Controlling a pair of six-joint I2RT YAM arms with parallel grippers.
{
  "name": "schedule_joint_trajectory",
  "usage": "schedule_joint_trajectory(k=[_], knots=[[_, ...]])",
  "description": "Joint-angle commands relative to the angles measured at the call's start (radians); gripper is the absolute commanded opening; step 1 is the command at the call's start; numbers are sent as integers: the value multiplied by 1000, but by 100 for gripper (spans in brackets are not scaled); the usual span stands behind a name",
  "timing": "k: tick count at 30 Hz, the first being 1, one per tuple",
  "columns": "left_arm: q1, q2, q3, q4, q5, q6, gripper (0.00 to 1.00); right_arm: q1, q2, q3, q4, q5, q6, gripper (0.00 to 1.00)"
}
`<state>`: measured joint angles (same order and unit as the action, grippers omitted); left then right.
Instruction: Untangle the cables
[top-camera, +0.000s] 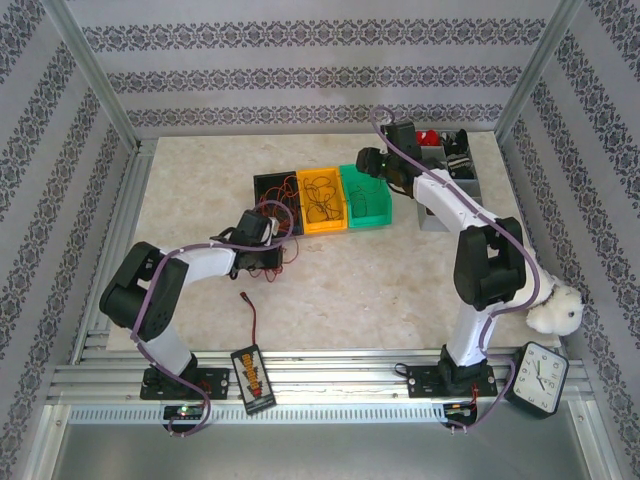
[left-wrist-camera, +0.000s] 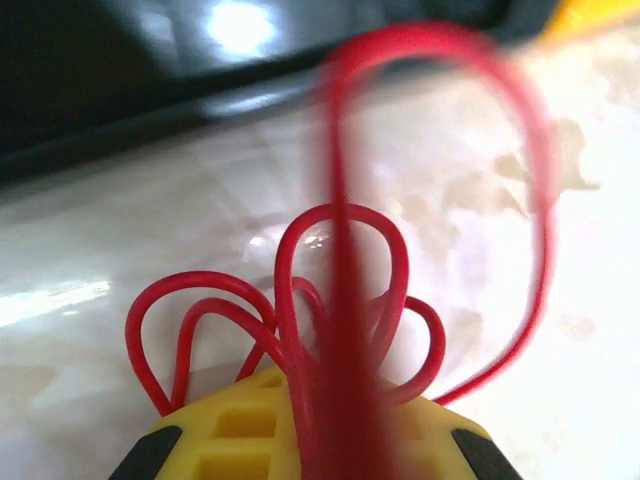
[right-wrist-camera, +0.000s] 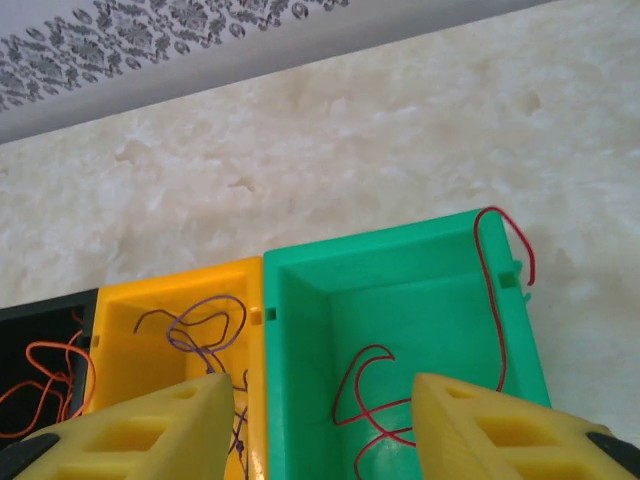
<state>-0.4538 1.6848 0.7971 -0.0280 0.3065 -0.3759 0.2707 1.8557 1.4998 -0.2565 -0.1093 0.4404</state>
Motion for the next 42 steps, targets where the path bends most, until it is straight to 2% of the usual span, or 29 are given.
schedule_joint_trajectory(k=[1,5,8,9,15,20,27,33,38,42], knots=[[-103,38,-20,-88,206,84,0,0,-62,-64,7,-38,-7,51],[-149,40,11,-99,210,118,0,25,-155,-186,16,-19,-14,50],[-153,53,56,-88,240,112,12,43,-237,-298,25,-24,-6,50],[-154,64,78,-95,254,107,22,50,-269,-336,29,-27,-4,50],[-149,41,113,-91,254,97,60,123,-378,-523,43,-121,-34,50],[-116,-55,60,-30,268,46,72,213,-343,-569,26,-174,-65,50],[-89,-98,21,8,329,7,74,288,-183,-519,62,-221,-56,49],[-85,-91,23,-6,321,5,72,313,-96,-450,64,-282,-62,47],[-70,-125,0,27,320,-18,71,323,-22,-429,59,-254,-59,45],[-64,-129,-14,35,325,-26,71,339,35,-384,39,-159,-65,44]])
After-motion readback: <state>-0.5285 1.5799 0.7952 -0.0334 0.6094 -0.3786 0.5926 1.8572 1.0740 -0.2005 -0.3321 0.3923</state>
